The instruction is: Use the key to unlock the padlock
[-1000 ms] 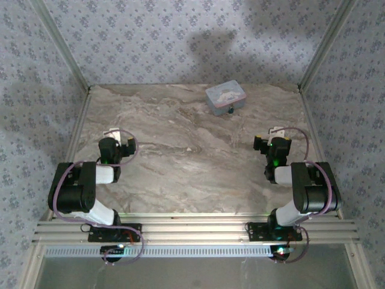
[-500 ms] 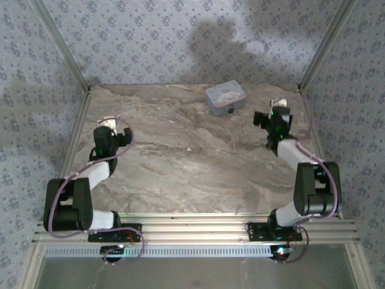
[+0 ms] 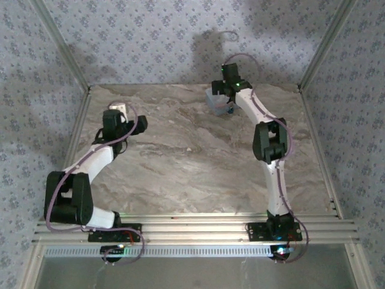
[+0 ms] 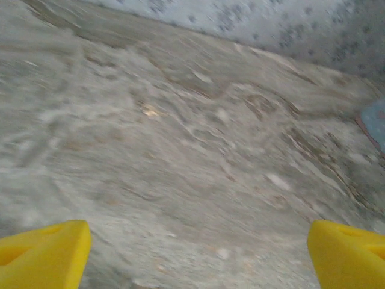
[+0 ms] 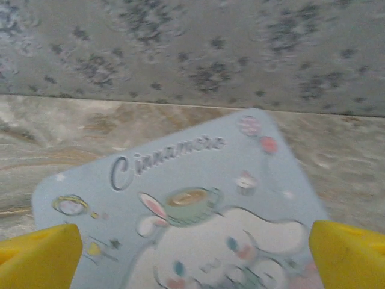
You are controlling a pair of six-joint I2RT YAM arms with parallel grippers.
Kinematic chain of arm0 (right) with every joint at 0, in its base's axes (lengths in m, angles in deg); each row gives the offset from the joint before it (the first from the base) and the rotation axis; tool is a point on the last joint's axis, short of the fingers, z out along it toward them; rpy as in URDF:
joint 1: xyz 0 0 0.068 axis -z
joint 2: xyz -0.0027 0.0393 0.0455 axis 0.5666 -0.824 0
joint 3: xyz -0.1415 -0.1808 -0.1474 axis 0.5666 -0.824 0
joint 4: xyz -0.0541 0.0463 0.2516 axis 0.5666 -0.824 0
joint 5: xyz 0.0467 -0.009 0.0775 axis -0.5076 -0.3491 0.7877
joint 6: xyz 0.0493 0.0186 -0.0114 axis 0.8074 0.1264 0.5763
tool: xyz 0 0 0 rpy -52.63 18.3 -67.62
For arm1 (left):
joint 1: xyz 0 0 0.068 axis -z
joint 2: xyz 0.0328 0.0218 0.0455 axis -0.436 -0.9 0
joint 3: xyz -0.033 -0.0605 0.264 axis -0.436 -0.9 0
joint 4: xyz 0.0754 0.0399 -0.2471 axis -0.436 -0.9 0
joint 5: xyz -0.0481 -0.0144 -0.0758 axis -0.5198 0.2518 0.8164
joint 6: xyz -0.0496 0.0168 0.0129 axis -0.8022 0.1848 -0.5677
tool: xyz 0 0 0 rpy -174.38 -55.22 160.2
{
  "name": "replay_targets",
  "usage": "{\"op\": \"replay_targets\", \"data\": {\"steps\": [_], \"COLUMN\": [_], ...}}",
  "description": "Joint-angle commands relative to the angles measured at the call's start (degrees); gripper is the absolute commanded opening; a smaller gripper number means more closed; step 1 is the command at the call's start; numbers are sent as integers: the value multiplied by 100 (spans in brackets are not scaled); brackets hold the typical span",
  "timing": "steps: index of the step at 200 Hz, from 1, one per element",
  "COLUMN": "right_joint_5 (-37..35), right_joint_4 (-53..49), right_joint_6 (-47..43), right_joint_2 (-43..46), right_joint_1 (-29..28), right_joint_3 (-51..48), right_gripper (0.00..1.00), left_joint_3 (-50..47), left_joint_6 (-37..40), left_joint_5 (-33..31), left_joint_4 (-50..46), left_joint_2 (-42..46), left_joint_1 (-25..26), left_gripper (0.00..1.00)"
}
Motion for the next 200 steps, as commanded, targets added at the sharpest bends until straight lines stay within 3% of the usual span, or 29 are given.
{"op": "replay_targets", "data": {"steps": [1,46,94,150,170,200], "right_joint_5": [423,853,749,1482,1714,1956], "right_joint_4": [-953,-1081,-887,-455,-422,-749], "right_joint_6": [-97,-222,-111,1420,1865,1964], "right_joint_2": [-467,-466,565,1841,2226,2513], "right_joint_1": [35,-59,-266,-810,-1081,-1072], "right_joint_3": [647,233,-1563,-3509,-3563,-2856], "right_gripper": [96,90,86,85,86,90], "left_joint_3": [210,246,386,551,558,576], "left_joint_6": [-225,-373,-601,-1068,-1369,-1785], "left_joint_5": [345,484,536,759,906,1197], "left_joint_4": [-334,-394,-515,-651,-566,-581], "left_joint_2": [-164,-346,-520,-634,-702,-849], "left_joint_1": [159,295,406,641,781,1066], "left_gripper": [92,92,92,92,90,88]}}
